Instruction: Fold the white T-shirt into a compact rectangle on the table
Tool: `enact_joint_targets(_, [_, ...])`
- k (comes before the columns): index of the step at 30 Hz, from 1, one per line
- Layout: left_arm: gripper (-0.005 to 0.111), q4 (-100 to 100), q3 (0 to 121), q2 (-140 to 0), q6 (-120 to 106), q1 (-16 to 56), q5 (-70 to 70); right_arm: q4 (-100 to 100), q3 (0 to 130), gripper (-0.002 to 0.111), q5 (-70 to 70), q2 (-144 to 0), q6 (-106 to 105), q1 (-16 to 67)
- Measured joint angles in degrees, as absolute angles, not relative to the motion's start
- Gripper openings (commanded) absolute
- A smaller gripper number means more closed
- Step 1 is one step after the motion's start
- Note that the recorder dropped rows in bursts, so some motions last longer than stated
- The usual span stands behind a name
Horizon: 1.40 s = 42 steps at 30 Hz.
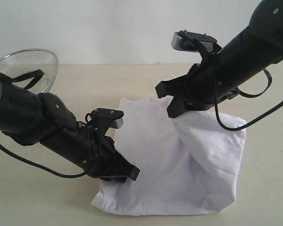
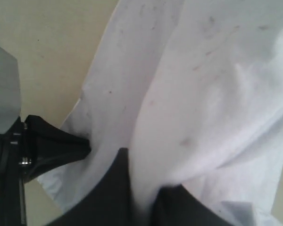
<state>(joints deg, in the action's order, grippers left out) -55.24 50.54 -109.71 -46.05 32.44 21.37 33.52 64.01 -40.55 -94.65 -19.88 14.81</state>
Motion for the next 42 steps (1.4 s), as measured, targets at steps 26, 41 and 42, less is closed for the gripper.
enact_joint_targets(26, [0.005,-55.0,50.5,-103.6,-46.0,32.4,21.7,36.6,64.0,0.000,-26.5,-102.2,-17.3,23.5])
enact_joint_targets(41, [0.005,-40.4,43.5,-83.6,-31.9,32.4,21.8,40.3,64.0,0.000,-25.7,-105.3,-16.3,23.9])
enact_joint_targets(42, [0.005,-40.0,42.6,-81.7,-31.5,32.4,21.9,41.0,64.0,0.000,-25.6,-105.6,-16.6,24.0])
